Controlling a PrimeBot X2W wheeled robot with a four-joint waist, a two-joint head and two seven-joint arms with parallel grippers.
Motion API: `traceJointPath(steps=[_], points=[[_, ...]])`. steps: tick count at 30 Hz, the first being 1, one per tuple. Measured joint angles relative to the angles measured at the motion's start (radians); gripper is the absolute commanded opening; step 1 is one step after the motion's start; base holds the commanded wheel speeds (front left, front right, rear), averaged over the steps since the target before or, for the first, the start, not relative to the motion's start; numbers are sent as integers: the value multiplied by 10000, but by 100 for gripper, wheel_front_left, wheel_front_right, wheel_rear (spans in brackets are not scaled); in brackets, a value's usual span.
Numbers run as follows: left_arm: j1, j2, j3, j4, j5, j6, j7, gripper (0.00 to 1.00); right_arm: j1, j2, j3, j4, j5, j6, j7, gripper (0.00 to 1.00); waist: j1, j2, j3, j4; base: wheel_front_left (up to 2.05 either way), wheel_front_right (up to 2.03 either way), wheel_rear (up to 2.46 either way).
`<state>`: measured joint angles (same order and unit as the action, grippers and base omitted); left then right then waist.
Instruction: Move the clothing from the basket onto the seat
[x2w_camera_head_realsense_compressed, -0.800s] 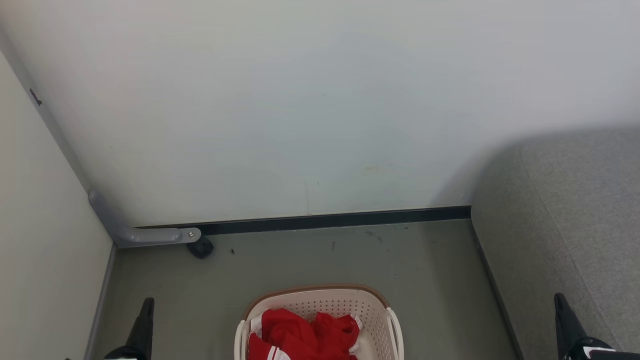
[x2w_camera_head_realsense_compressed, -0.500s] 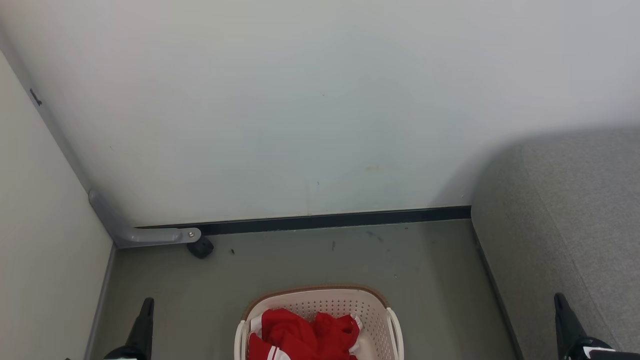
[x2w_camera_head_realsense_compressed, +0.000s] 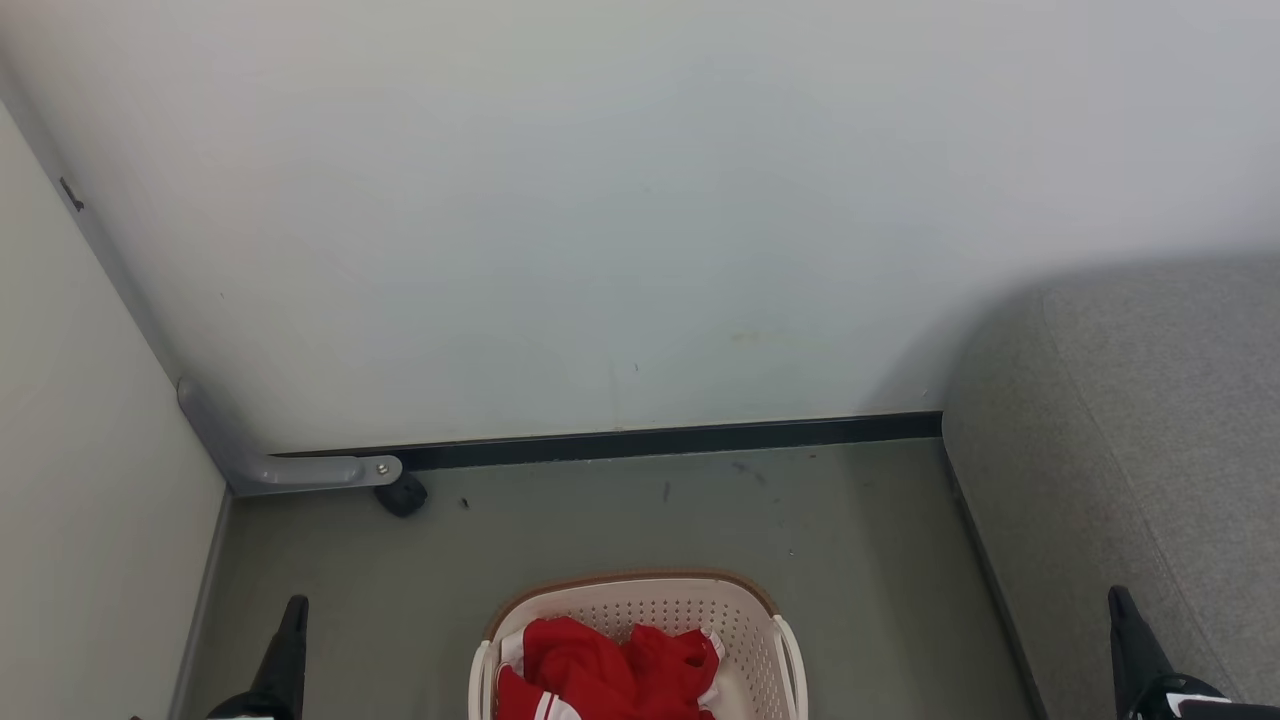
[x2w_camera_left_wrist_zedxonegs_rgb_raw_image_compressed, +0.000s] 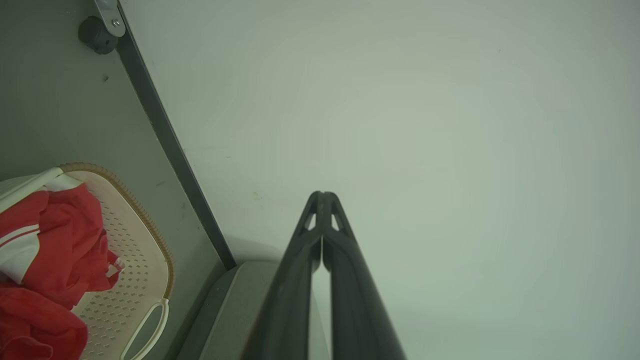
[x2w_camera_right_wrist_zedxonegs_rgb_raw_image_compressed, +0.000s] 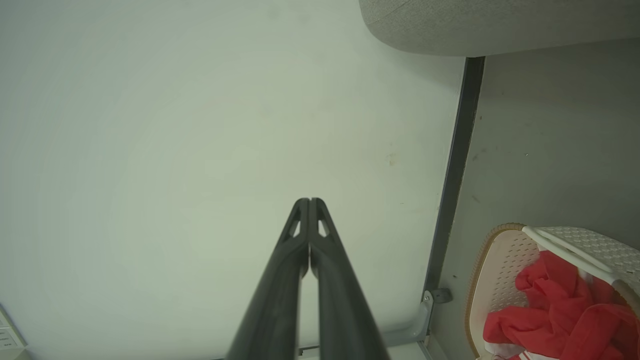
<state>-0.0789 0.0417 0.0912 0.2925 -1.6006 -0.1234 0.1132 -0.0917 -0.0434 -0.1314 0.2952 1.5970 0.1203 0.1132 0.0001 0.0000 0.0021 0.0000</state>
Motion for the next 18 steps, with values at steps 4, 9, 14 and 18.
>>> traceJointPath(steps=[4,9,14,18], points=[[0,0,0,0,0,0,0,0,0,0,0,0,0,0,0,0,0,0,0,0,0,0,0],[0,0,0,0,0,0,0,0,0,0,0,0,0,0,0,0,0,0,0,0,0,0,0],[0,0,0,0,0,0,0,0,0,0,0,0,0,0,0,0,0,0,0,0,0,0,0],[0,0,0,0,0,0,0,0,0,0,0,0,0,0,0,0,0,0,0,0,0,0,0]])
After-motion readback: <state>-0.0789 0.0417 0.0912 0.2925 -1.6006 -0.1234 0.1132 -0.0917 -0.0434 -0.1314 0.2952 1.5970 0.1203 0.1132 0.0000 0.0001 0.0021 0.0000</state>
